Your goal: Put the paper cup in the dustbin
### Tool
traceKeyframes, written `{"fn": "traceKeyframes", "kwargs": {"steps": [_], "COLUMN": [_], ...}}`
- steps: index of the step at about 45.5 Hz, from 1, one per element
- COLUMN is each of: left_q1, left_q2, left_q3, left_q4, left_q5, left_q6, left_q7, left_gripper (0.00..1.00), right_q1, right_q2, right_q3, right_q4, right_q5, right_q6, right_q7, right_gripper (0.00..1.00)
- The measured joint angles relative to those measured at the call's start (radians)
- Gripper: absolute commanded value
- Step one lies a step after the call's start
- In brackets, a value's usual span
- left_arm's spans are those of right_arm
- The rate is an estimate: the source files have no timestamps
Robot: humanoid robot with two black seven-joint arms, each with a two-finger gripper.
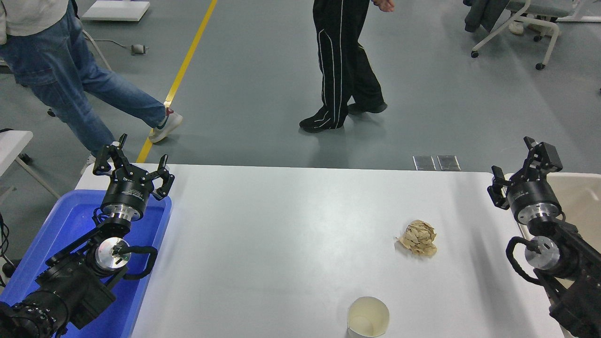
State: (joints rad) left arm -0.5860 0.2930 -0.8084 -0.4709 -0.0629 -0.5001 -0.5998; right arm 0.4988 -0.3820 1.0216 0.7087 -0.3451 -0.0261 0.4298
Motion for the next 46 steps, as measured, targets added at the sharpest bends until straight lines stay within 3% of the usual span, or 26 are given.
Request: {"fn": "traceKeyframes", "kwargs": {"steps": [46], "left_q1": [0.000], "left_q2": [0.000], "left_q3": [0.000], "left_q4": [0.000], "left_q5": [0.002], "left_q6": [0.000], "left_q7": [0.000], "left_gripper": [1.00], "right_q1": [0.000], "right_q2": [-0.001], "right_q3": [-0.001], "right_q4": [0.000], "right_q5": [0.000], "right_q6": [-0.001], "right_q7": [0.000], "right_gripper": [0.99]}}
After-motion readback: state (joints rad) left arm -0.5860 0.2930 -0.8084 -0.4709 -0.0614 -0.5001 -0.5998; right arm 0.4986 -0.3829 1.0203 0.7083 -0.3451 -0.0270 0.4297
